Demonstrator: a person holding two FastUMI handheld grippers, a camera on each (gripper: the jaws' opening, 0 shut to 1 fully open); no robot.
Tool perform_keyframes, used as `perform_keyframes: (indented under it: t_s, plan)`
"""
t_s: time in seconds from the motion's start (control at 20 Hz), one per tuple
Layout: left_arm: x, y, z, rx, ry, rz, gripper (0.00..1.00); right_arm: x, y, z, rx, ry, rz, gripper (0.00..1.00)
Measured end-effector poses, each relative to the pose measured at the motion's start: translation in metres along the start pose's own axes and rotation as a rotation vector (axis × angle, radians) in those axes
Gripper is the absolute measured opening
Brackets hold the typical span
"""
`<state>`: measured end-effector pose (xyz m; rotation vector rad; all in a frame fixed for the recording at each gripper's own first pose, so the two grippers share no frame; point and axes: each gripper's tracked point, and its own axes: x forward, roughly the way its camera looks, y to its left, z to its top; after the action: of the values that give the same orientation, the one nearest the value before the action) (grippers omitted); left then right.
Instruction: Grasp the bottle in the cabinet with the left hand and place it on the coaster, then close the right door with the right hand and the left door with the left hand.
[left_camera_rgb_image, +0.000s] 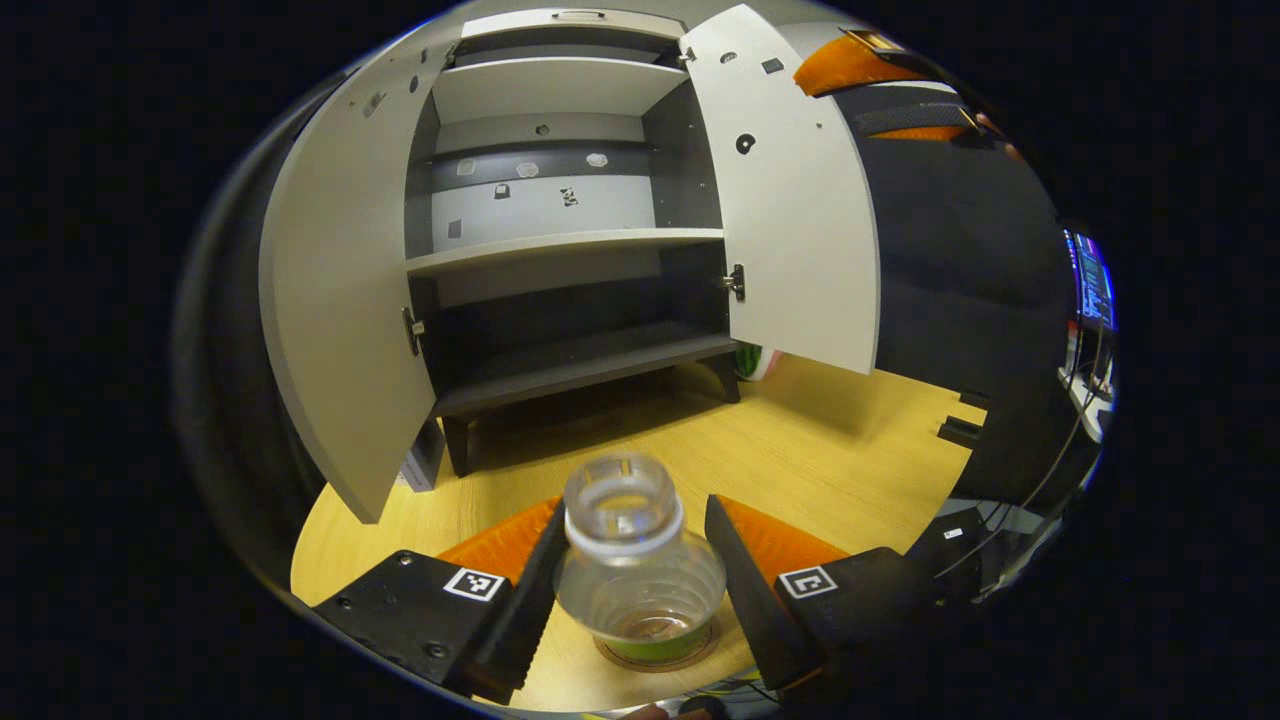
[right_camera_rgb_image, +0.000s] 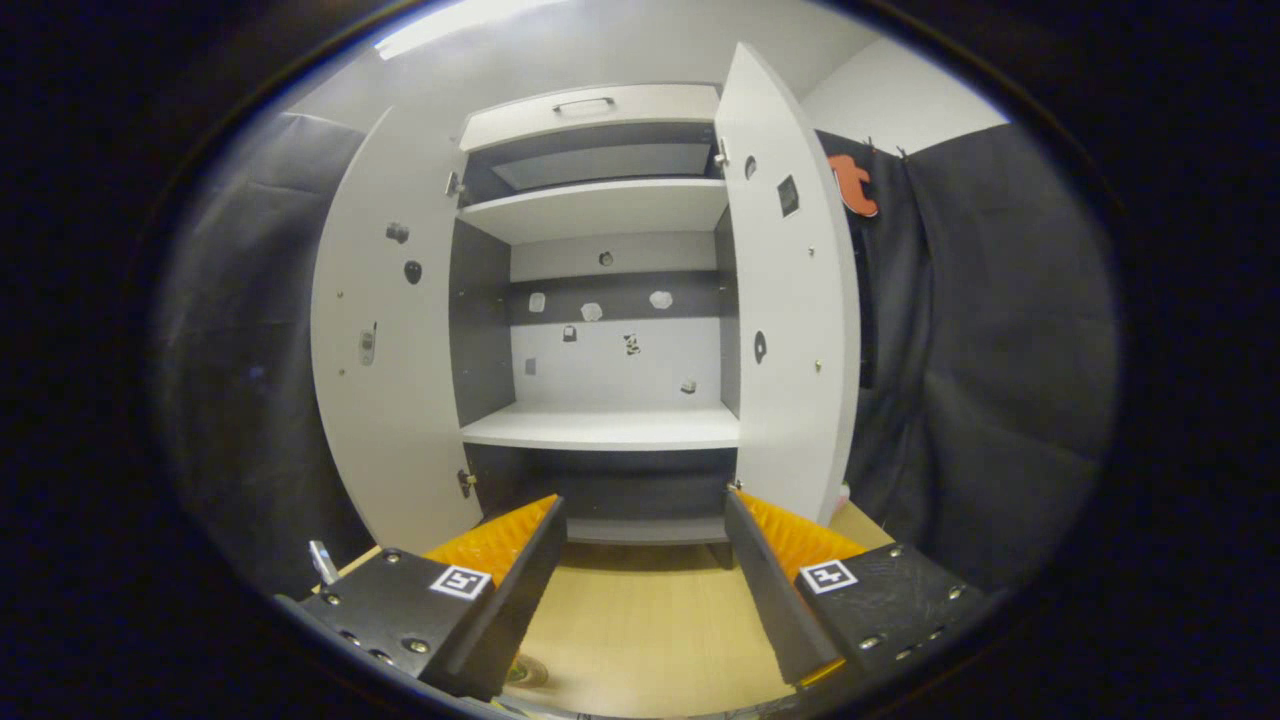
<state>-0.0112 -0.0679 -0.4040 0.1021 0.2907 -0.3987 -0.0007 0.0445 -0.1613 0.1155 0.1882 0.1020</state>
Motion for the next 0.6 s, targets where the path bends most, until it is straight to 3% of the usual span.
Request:
perform_keyframes:
  t_s: [0.4,0.6]
  plan:
    - [-0.025,-0.005,0.071,-0.007,-0.034,-0.011,0.88,-0.026,-0.026,0.013,-0.014,-0.059,0.002,0.96]
    - [-0.040,-0.014,0.144,-0.018,-0.117,-0.025,0.88,-0.033,-0.049,0.015,-0.018,-0.083,-0.013,0.96]
